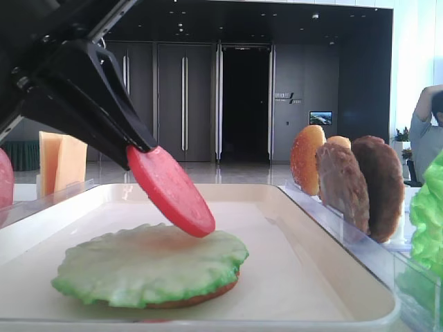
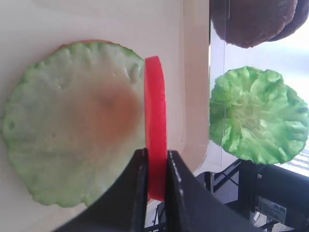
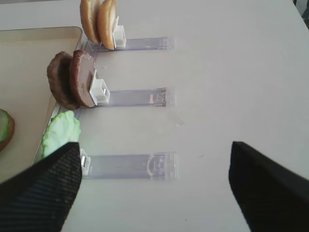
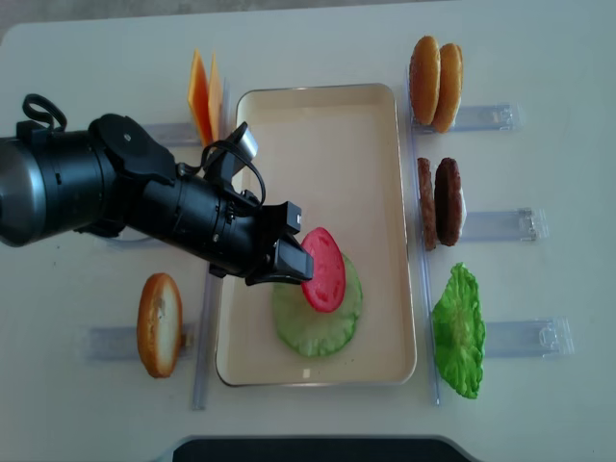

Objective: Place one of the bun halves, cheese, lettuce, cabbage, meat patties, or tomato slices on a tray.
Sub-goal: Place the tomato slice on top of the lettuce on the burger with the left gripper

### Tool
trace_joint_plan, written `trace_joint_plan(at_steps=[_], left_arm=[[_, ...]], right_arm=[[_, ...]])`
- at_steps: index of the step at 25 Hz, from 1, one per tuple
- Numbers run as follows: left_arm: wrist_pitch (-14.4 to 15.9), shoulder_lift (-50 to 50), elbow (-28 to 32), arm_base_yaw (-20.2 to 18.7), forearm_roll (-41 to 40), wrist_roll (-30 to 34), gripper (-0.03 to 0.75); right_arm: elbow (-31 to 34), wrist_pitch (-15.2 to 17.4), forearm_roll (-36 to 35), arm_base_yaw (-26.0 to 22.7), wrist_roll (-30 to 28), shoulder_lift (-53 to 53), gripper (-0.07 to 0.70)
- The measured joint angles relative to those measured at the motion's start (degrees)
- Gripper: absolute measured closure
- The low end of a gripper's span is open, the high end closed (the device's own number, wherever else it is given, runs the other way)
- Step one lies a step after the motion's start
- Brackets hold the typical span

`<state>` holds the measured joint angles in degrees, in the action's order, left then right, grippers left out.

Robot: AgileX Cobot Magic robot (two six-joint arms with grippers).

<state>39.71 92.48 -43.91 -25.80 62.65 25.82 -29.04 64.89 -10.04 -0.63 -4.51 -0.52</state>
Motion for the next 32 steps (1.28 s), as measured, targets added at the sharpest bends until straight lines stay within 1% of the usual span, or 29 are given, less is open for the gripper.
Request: trace_joint_plan(at_steps=[15,19,23,26,32], left_arm=[[-0.2,0.1,0.0,0.0,0.0,0.0,0.655],[-0.2,1.7,0.0,-0.1,0.2,0.0,0.655],[-1.7,2.3,0.0,-1.9,0.6,0.0,0.655],[-1.8,2.8,0.0,-2.6,0.7,0.1,0.655],[-1.5,2.8,0.0,-2.6,0.7,0.1,0.655]], right_arm=[[0.0,0.0,0.0,0.0,0.0,0.0,0.043],[0.0,0.0,0.0,0.0,0.0,0.0,0.043],[0.0,0.0,0.0,0.0,0.0,0.0,0.043],[0.0,0.0,0.0,0.0,0.0,0.0,0.043],[0.0,0.0,0.0,0.0,0.0,0.0,0.043]])
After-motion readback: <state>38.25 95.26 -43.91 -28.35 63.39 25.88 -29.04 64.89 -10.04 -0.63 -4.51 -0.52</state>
